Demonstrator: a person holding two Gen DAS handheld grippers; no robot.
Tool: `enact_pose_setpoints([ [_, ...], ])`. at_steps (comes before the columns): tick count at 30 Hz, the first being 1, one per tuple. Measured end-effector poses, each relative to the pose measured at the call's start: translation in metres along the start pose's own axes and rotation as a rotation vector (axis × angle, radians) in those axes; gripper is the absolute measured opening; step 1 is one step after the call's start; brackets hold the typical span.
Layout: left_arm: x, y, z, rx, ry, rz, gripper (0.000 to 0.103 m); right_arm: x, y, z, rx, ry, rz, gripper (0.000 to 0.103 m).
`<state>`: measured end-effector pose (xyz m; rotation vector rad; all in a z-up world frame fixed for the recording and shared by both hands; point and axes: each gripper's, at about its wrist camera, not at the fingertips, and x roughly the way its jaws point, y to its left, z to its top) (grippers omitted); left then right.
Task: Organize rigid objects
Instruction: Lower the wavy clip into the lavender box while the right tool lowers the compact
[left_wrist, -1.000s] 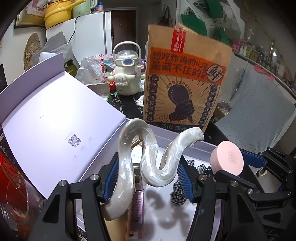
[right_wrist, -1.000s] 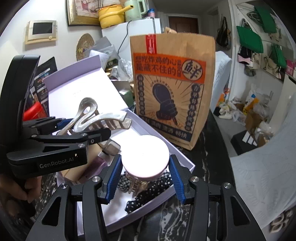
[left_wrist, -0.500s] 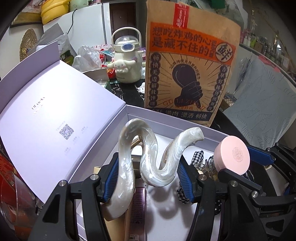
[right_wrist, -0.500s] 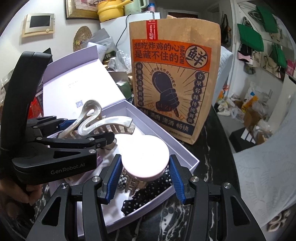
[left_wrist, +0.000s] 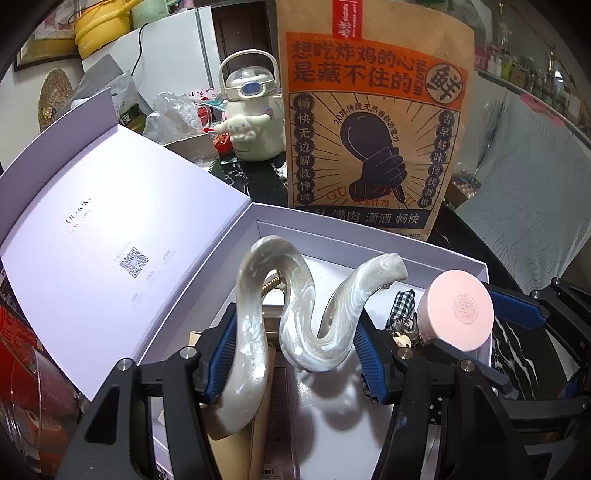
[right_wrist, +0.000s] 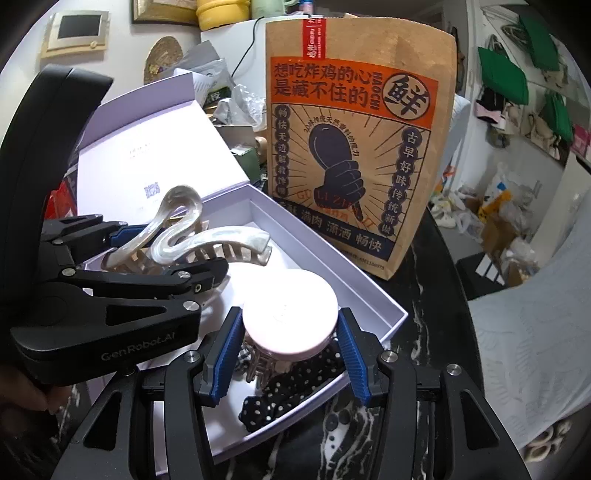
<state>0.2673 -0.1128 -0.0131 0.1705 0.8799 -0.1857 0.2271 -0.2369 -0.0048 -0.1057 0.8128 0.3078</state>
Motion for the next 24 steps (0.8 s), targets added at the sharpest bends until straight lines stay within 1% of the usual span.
enact_pose_setpoints([
  [3, 0.000, -0.002, -0.001, 0.006, 0.000, 0.004, 0.058, -0.001, 0.003, 0.000, -0.015, 0.004, -0.014, 0.051],
  [7, 0.004, 0.001, 0.000, 0.015, -0.002, -0.007, 0.058, -0.001, 0.004, 0.000, -0.012, 0.008, -0.020, 0.051],
  [10, 0.005, 0.004, 0.000, 0.019, -0.002, -0.001, 0.058, 0.001, 0.003, -0.001, 0.010, 0.015, 0.005, 0.051],
  [12, 0.006, 0.006, 0.000, 0.011, 0.004, -0.005, 0.059, 0.002, 0.002, 0.000, 0.019, 0.017, 0.004, 0.051],
  [19, 0.007, 0.005, 0.001, 0.026, 0.009, -0.008, 0.059, 0.002, 0.013, 0.003, -0.015, 0.034, -0.045, 0.051],
  [21, 0.008, 0.006, 0.000, 0.037, 0.009, 0.004, 0.059, 0.002, 0.014, 0.002, -0.016, 0.038, -0.052, 0.051],
  [23, 0.010, 0.009, 0.001, 0.030, 0.011, 0.024, 0.059, 0.002, 0.014, 0.002, -0.013, 0.041, -0.051, 0.052],
  [24, 0.010, 0.012, 0.002, 0.018, 0.014, 0.012, 0.059, 0.003, 0.013, 0.002, -0.010, 0.041, -0.052, 0.052],
])
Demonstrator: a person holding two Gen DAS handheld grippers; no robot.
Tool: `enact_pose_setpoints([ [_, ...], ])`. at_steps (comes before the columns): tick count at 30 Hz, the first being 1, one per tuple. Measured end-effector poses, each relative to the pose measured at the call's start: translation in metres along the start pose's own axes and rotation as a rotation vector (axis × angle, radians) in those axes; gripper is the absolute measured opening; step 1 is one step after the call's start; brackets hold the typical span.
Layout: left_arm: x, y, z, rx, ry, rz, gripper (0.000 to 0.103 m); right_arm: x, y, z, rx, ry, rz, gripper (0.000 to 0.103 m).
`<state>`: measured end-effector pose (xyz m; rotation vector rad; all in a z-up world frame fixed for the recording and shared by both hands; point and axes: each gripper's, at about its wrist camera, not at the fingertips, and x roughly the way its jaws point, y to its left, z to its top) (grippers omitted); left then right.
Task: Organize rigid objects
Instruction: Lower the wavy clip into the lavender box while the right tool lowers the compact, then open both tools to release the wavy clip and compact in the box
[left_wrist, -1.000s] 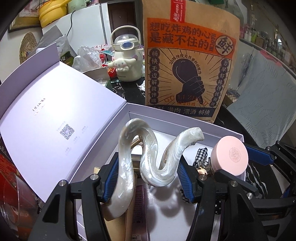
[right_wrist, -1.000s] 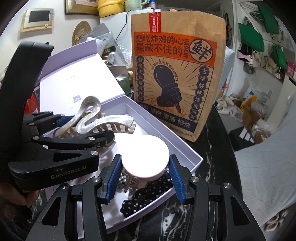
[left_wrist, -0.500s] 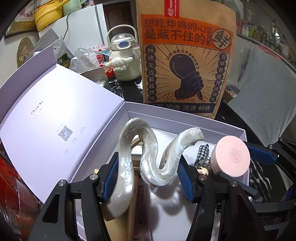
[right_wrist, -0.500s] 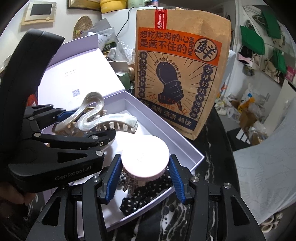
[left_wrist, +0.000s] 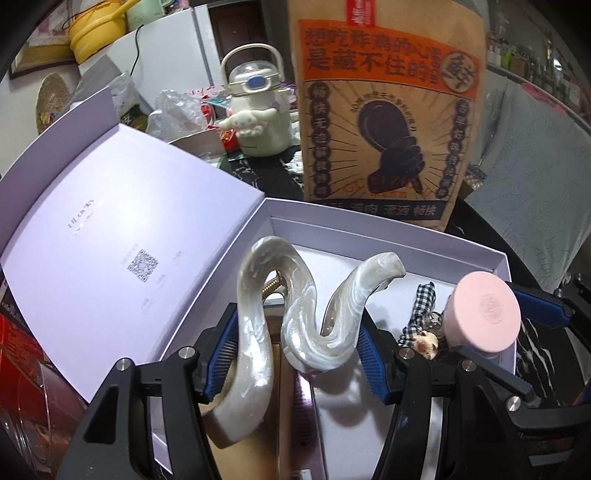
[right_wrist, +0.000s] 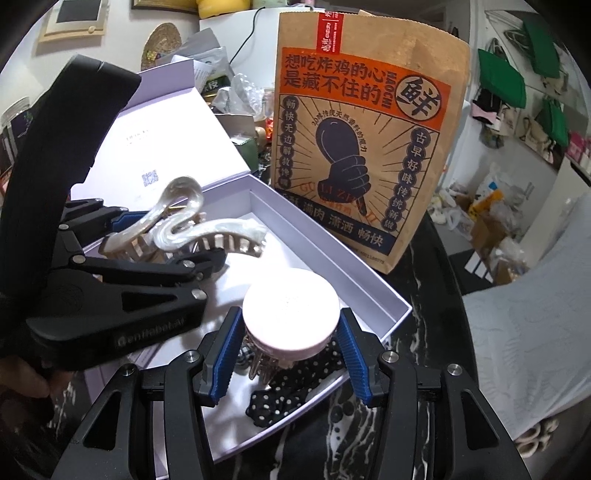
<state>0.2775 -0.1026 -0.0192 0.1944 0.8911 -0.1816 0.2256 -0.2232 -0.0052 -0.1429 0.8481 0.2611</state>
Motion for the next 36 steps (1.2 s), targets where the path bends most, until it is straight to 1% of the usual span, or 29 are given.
enact_pose_setpoints([
  [3, 0.000, 0.004, 0.001, -0.019, 0.001, -0.020, 0.060, 0.000, -0.001, 0.001, 0.005, 0.005, -0.012, 0.054],
  [6, 0.001, 0.002, 0.001, -0.012, 0.004, -0.018, 0.060, 0.000, -0.001, 0.003, -0.002, 0.008, -0.030, 0.056],
  [7, 0.001, 0.000, 0.001, -0.007, 0.006, -0.016, 0.060, 0.000, -0.001, 0.003, -0.004, 0.009, -0.033, 0.058],
  [8, 0.001, 0.000, 0.001, -0.003, 0.007, -0.016, 0.060, 0.000, 0.000, 0.003, -0.007, 0.011, -0.037, 0.062],
  [10, 0.001, -0.001, 0.002, -0.001, 0.010, -0.026, 0.060, 0.001, 0.000, 0.003, -0.009, 0.016, -0.043, 0.065],
  [16, 0.000, -0.001, 0.002, 0.002, 0.024, -0.029, 0.060, -0.001, -0.003, 0.002, 0.001, 0.019, -0.032, 0.065],
  [21, 0.000, -0.002, 0.002, 0.005, 0.036, -0.060, 0.060, -0.003, -0.003, 0.001, 0.000, 0.023, -0.032, 0.065],
  [23, 0.001, -0.002, 0.002, 0.006, 0.040, -0.064, 0.064, -0.004, -0.003, 0.001, 0.000, 0.024, -0.038, 0.065],
  [24, 0.000, -0.003, 0.002, 0.006, 0.040, -0.063, 0.072, -0.005, -0.004, 0.001, 0.000, 0.023, -0.039, 0.065],
  [25, 0.000, -0.003, 0.002, 0.005, 0.041, -0.061, 0.083, -0.007, -0.004, 0.001, -0.001, 0.023, -0.040, 0.065],
  [27, -0.003, -0.003, 0.002, 0.004, 0.033, -0.058, 0.089, -0.009, -0.004, 0.000, -0.001, 0.022, -0.044, 0.065],
  [36, -0.021, -0.005, 0.003, 0.008, -0.001, -0.054, 0.090, -0.024, -0.009, -0.003, 0.015, 0.002, -0.056, 0.065],
])
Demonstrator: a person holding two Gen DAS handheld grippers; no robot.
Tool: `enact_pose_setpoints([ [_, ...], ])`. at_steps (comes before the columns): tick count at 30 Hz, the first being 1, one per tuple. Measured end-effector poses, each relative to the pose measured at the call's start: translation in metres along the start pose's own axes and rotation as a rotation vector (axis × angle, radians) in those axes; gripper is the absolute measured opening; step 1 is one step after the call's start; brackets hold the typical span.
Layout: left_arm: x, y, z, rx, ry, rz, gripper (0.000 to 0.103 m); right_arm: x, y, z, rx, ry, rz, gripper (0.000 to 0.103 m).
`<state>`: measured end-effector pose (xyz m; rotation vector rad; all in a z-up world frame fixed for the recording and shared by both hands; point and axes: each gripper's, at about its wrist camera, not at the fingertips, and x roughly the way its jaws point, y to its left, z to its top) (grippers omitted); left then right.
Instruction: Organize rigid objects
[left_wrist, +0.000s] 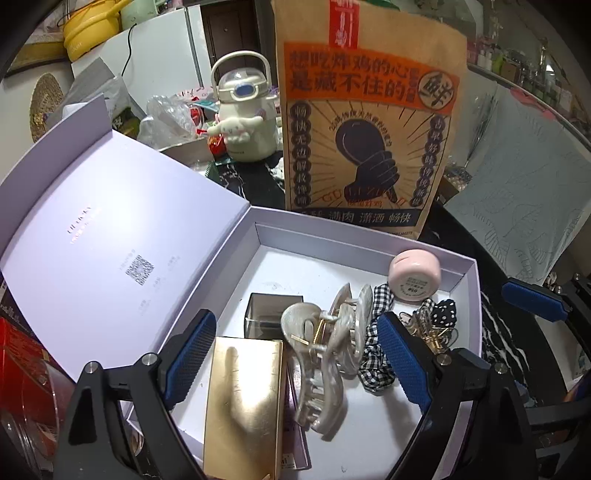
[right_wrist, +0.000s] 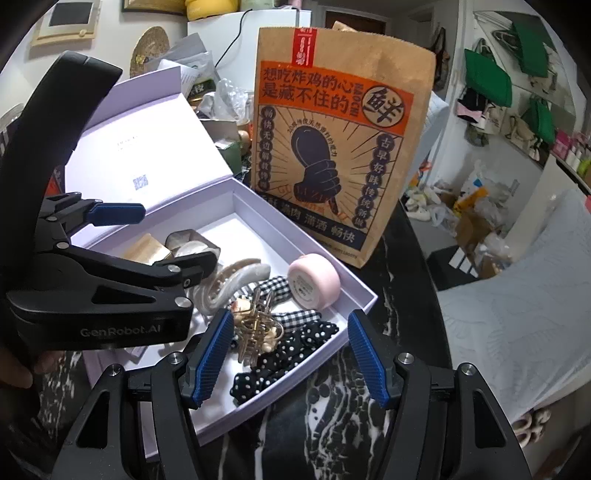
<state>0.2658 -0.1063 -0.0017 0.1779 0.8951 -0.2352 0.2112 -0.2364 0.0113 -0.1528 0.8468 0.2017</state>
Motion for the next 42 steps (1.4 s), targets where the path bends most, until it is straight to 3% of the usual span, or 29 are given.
enact_pose_setpoints([
  [7, -0.016, 0.003, -0.004, -0.015, -0.006, -0.007, 0.090, -0.014, -0.001, -0.002, 0.013, -0.024, 0.004, 0.065],
  [17, -0.059, 0.009, -0.010, -0.020, -0.067, 0.038, 0.090, -0.039, 0.005, -0.004, 0.017, -0.053, -0.021, 0.065],
  [32, -0.145, 0.011, -0.027, -0.041, -0.196, 0.049, 0.090, -0.118, 0.018, -0.011, 0.005, -0.186, -0.054, 0.087],
  [42, -0.192, 0.010, -0.047, -0.059, -0.257, 0.030, 0.090, -0.160, 0.021, -0.024, 0.013, -0.262, -0.069, 0.095],
])
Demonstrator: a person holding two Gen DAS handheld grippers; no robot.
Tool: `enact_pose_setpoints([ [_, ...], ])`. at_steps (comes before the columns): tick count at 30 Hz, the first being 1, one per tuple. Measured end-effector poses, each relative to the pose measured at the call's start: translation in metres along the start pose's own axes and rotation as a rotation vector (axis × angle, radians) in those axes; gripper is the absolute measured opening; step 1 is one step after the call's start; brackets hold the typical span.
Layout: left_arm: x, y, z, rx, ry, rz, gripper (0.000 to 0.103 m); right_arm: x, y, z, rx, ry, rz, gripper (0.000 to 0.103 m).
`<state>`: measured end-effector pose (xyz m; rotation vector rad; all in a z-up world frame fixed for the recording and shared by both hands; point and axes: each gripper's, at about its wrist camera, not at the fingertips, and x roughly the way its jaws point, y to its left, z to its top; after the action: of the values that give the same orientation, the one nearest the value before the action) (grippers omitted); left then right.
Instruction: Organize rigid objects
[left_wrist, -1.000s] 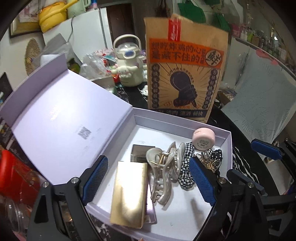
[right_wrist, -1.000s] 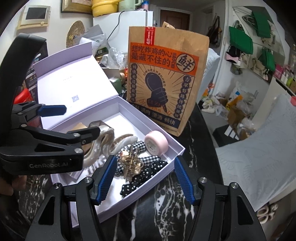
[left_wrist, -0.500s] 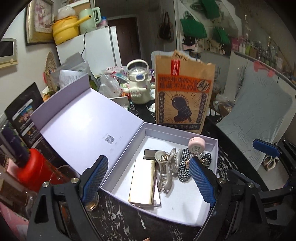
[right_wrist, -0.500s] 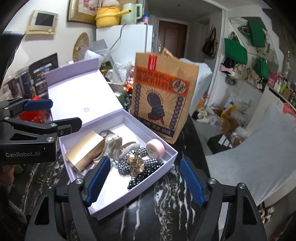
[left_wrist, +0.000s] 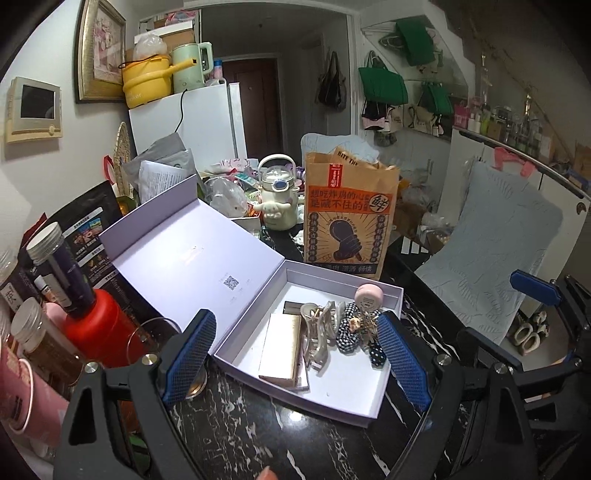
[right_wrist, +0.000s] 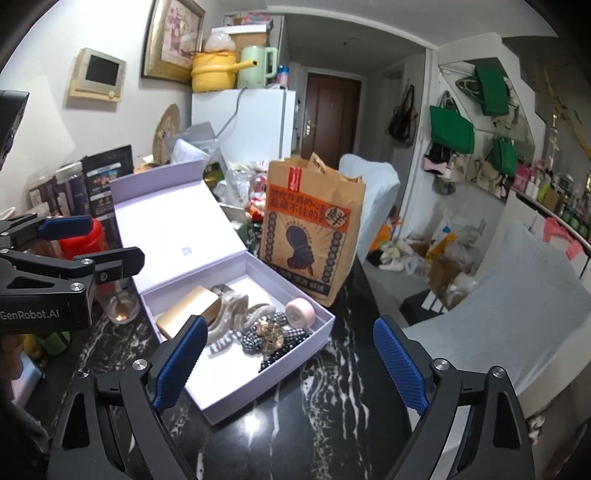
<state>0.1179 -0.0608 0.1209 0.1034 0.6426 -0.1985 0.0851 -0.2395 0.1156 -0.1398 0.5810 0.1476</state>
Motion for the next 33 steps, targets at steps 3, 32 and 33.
enact_pose_setpoints([
  [3, -0.009, 0.001, -0.006, -0.001, -0.003, -0.002, 0.094, -0.012, 0.003, -0.001, -0.004, -0.021, -0.001, 0.098],
  [32, -0.046, 0.012, -0.076, -0.035, 0.043, 0.043, 0.103, -0.046, 0.038, -0.058, 0.026, 0.042, -0.055, 0.103],
  [33, -0.046, 0.012, -0.078, -0.037, 0.046, 0.038, 0.103, -0.045, 0.039, -0.060, 0.029, 0.048, -0.049, 0.103],
])
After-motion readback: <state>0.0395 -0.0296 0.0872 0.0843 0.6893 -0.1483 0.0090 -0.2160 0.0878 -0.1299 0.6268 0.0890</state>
